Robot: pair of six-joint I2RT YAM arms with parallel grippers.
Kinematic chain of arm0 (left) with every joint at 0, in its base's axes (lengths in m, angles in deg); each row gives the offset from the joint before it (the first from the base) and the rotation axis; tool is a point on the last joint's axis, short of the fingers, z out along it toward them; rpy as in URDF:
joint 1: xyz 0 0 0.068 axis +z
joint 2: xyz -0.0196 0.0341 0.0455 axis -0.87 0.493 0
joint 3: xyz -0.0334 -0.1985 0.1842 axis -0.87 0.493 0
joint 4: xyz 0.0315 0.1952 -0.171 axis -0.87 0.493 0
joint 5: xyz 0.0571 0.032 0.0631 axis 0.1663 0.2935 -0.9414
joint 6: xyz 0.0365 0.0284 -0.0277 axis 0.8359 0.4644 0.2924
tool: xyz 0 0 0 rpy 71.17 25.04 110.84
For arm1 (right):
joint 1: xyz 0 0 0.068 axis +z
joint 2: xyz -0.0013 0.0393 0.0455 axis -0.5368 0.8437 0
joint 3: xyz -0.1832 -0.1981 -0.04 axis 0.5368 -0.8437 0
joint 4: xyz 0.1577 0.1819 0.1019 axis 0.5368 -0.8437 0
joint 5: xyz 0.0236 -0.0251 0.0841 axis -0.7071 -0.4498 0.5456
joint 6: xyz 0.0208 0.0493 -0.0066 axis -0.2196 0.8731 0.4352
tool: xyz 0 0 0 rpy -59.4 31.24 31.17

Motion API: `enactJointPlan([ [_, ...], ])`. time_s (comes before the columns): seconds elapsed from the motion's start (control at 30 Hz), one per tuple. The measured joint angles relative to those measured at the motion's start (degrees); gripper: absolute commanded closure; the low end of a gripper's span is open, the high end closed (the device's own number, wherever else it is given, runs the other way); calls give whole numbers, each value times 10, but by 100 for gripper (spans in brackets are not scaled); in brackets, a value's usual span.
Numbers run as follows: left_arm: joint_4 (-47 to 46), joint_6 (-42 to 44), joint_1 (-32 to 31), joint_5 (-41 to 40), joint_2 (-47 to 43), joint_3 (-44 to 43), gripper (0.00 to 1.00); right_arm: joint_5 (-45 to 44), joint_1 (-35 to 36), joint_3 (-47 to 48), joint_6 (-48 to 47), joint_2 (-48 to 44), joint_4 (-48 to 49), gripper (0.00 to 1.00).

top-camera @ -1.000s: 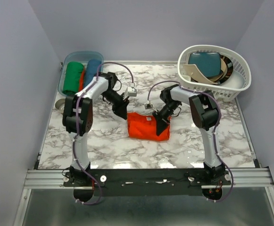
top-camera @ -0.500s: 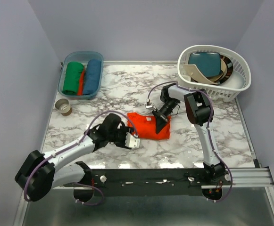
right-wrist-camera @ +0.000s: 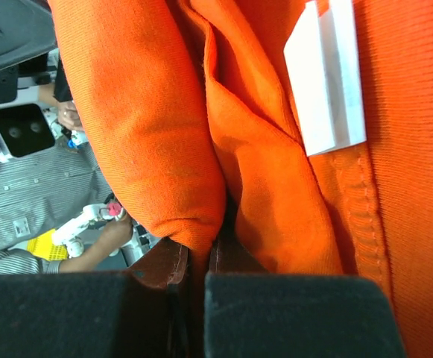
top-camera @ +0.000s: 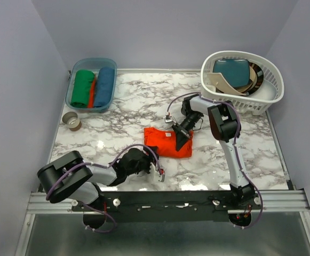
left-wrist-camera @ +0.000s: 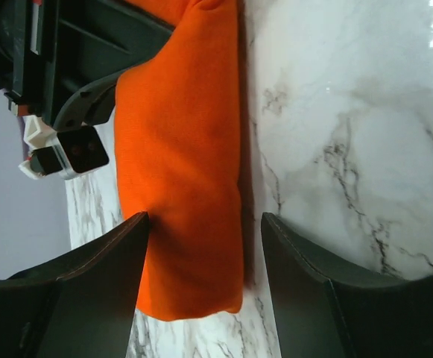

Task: Roll the t-shirts
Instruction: Roll the T-shirt to the center of the board.

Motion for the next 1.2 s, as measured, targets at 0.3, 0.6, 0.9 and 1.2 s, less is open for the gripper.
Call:
enactJointPlan([
  [0.3,-151,56,0,-78,133,-21,45,0,0,1,6,2,0,93],
  [0.6,-71,67,-2,-120,187,-106,89,0,0,3,10,3,0,1],
  [0.9,245,18,30,-56,143,-260,100,2,-5,-81,-20,-111,18,0],
  [1.2,573,-21,69,76,137,-442,100,-151,-32,-320,60,-408,242,0],
])
